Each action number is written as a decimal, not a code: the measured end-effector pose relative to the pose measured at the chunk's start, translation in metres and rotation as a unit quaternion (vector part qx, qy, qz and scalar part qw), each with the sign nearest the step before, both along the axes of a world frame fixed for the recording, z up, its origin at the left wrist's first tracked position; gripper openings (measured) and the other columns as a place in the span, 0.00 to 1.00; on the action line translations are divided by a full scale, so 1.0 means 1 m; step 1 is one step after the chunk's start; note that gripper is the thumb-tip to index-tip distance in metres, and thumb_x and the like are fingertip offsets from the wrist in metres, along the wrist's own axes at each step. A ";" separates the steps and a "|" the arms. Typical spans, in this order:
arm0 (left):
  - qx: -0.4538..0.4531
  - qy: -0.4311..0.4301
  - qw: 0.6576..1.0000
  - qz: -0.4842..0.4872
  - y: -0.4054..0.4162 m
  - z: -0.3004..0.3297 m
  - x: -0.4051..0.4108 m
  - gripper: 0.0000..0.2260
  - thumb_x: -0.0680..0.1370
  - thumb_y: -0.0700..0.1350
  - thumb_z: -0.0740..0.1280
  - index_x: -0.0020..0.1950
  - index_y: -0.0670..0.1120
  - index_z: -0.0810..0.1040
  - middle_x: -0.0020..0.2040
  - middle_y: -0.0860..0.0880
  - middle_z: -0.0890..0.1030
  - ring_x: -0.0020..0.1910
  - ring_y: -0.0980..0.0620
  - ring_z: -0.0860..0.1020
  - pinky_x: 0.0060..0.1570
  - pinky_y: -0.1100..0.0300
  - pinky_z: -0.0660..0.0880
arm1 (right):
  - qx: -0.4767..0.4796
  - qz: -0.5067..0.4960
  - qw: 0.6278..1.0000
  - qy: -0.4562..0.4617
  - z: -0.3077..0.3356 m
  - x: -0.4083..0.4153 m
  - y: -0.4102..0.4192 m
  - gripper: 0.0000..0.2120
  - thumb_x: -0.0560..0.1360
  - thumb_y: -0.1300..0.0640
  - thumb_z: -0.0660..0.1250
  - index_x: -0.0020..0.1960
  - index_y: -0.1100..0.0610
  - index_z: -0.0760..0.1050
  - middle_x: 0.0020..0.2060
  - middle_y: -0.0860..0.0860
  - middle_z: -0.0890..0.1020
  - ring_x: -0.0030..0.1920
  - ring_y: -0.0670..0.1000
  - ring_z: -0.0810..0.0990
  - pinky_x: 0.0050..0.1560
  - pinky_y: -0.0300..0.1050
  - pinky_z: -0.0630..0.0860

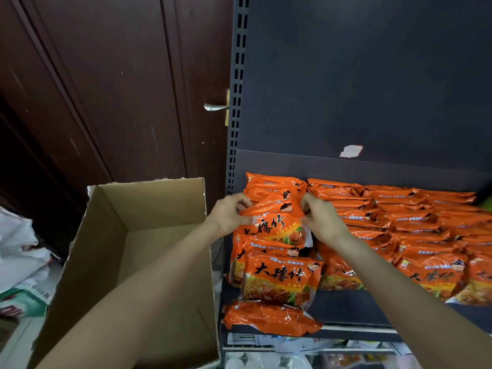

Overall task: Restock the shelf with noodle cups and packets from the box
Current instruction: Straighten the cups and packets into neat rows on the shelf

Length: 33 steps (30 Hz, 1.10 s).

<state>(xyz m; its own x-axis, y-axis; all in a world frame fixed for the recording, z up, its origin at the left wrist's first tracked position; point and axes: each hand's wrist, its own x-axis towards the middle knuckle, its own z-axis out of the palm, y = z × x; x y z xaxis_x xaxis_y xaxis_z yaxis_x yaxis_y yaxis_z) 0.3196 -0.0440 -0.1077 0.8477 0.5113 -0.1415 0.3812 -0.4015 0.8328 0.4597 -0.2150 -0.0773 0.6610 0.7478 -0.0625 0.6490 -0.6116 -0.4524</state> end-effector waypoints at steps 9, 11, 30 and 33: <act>0.074 -0.029 0.996 -0.034 -0.008 0.010 0.001 0.19 0.71 0.42 0.74 0.60 0.47 0.75 0.58 0.49 0.73 0.58 0.53 0.72 0.56 0.61 0.70 | -0.053 0.103 0.979 -0.165 -0.004 -0.015 0.002 0.33 0.73 0.53 0.70 0.74 0.47 0.59 0.68 0.48 0.66 0.67 0.50 0.64 0.67 0.48 0.66; 0.071 -0.017 0.997 -0.029 -0.006 0.010 -0.004 0.20 0.72 0.45 0.73 0.62 0.48 0.74 0.59 0.49 0.73 0.58 0.53 0.73 0.58 0.58 0.72 | -0.091 0.090 0.974 -0.185 -0.007 -0.012 -0.002 0.28 0.74 0.51 0.68 0.72 0.48 0.64 0.67 0.48 0.68 0.66 0.50 0.65 0.68 0.48 0.63; 0.094 -0.040 0.994 0.039 -0.071 0.029 -0.057 0.11 0.78 0.48 0.65 0.57 0.44 0.77 0.53 0.49 0.80 0.51 0.55 0.77 0.50 0.65 0.72 | 0.017 0.137 0.990 -0.004 -0.002 -0.045 -0.056 0.20 0.78 0.49 0.62 0.68 0.52 0.69 0.65 0.49 0.71 0.67 0.50 0.69 0.67 0.45 0.66; 0.088 -0.018 0.995 0.048 -0.092 0.029 -0.079 0.12 0.79 0.50 0.63 0.52 0.42 0.80 0.49 0.48 0.83 0.49 0.53 0.79 0.52 0.59 0.74 | 0.023 0.157 0.987 0.021 -0.004 -0.060 -0.074 0.19 0.78 0.49 0.61 0.68 0.53 0.70 0.68 0.51 0.71 0.69 0.51 0.68 0.69 0.48 0.65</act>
